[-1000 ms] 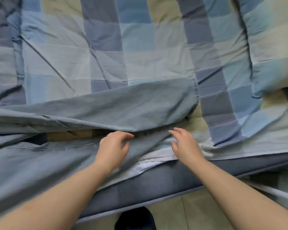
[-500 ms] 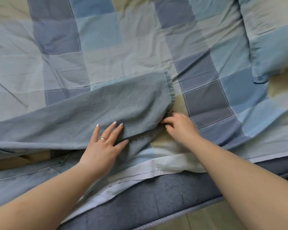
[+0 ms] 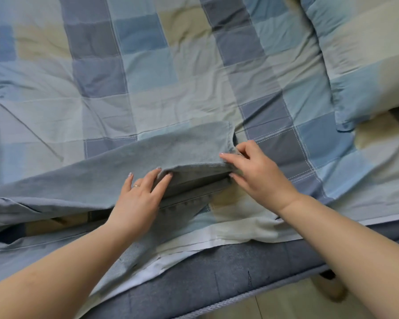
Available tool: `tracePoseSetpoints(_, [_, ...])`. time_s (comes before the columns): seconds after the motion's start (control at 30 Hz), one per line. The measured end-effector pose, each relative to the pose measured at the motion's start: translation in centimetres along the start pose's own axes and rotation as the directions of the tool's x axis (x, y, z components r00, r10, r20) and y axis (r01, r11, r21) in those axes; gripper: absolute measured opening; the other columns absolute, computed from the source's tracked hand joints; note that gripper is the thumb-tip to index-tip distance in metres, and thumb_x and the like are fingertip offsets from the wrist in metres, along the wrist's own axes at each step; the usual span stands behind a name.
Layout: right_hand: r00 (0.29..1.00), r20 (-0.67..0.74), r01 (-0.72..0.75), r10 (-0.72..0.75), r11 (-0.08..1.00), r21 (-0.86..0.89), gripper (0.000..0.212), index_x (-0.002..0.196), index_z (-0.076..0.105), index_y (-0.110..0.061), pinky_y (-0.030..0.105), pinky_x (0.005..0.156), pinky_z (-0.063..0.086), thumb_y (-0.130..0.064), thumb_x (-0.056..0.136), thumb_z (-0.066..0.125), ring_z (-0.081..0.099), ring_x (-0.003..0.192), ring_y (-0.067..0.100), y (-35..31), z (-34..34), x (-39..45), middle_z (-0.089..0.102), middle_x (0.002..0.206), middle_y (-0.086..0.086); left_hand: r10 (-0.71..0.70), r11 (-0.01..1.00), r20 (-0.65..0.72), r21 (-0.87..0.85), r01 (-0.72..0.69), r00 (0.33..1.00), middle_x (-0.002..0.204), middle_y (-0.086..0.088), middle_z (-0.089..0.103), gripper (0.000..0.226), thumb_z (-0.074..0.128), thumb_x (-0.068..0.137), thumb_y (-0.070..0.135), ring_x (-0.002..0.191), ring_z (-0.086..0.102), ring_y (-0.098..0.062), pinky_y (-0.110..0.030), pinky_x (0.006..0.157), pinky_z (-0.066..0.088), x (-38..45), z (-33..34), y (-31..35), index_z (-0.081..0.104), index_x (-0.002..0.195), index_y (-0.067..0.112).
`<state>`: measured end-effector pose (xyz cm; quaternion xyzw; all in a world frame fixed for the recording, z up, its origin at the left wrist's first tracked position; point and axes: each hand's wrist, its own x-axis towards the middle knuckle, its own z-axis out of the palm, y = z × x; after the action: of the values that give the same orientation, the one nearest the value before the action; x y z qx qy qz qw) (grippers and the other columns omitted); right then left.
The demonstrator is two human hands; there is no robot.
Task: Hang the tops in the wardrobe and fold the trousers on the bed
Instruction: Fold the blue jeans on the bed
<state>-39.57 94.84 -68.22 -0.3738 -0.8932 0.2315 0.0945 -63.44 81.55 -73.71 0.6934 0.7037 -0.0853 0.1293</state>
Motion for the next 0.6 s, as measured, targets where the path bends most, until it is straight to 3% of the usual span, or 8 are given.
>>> tracePoseSetpoints(0.17, [0.996,-0.085,-0.026,0.025,1.000,-0.014,0.016,0.092,0.073,-0.006,0.035,0.065,0.051,-0.003,0.076,0.074,0.059,0.077,0.030,-2.2,-4.2,0.3,0.056,0.093,0.014,0.014,0.983,-0.139,-0.177,-0.039,0.990,0.119,-0.015,0.058,0.060,0.079,0.069,0.009,0.095,0.062,-0.037,-0.047,0.091,0.045,-1.1,-4.1,-0.2,0.059,0.125,0.012])
tracePoseSetpoints(0.3, [0.990,-0.110,-0.098,0.088,0.991,-0.092,0.011,0.089,0.069,-0.011,0.035,0.067,0.046,-0.014,0.079,0.072,0.060,0.081,0.028,-3.6,-7.3,-0.6,0.059,0.089,0.006,-0.039,0.909,-0.255,-0.411,-0.072,0.966,0.108,-0.010,0.058,0.025,0.074,0.078,0.010,0.081,0.059,-0.038,-0.041,0.078,0.048,-1.4,-7.8,-0.9,0.065,0.102,0.010])
tracePoseSetpoints(0.37, [0.984,-0.119,-0.143,0.130,0.985,-0.100,0.011,0.089,0.067,-0.013,0.034,0.067,0.042,-0.017,0.080,0.070,0.061,0.083,0.028,-4.5,-8.4,-1.3,0.062,0.087,0.004,-0.034,0.882,-0.343,-0.453,-0.134,0.939,0.092,-0.005,0.060,0.017,0.076,0.078,0.012,0.074,0.059,-0.033,-0.037,0.068,0.048,-2.0,-9.3,-1.5,0.063,0.088,0.008])
tracePoseSetpoints(0.47, [0.975,-0.122,-0.182,0.184,0.983,0.025,0.017,0.095,0.065,-0.014,0.024,0.071,0.040,-0.011,0.079,0.071,0.061,0.084,0.019,-6.7,-9.8,-2.4,0.062,0.086,-0.004,-0.095,0.844,-0.380,-0.521,-0.128,0.920,0.072,0.013,0.051,0.022,0.078,0.076,0.018,0.068,0.055,-0.022,-0.027,0.060,0.038,-3.6,-11.2,-3.0,0.056,0.078,0.016])
tracePoseSetpoints(0.53, [0.977,-0.143,-0.151,0.158,0.987,0.061,0.025,0.100,0.065,-0.012,0.018,0.075,0.039,-0.005,0.078,0.072,0.059,0.085,0.016,-8.4,-10.7,-2.9,0.060,0.088,-0.006,-0.140,0.822,-0.342,-0.563,-0.083,0.929,0.071,0.020,0.049,0.030,0.079,0.075,0.023,0.067,0.051,-0.015,-0.022,0.059,0.036,-4.8,-12.2,-3.8,0.049,0.081,0.026])
tracePoseSetpoints(0.6, [0.977,-0.172,-0.118,0.124,0.992,0.043,0.023,0.099,0.066,-0.010,0.027,0.079,0.045,-0.004,0.078,0.072,0.060,0.086,0.019,-9.8,-11.5,-3.3,0.062,0.090,-0.002,-0.170,0.798,-0.323,-0.599,-0.062,0.931,0.073,0.023,0.050,0.037,0.080,0.074,0.024,0.067,0.050,-0.011,-0.018,0.059,0.036,-6.0,-12.9,-4.0,0.045,0.086,0.031])
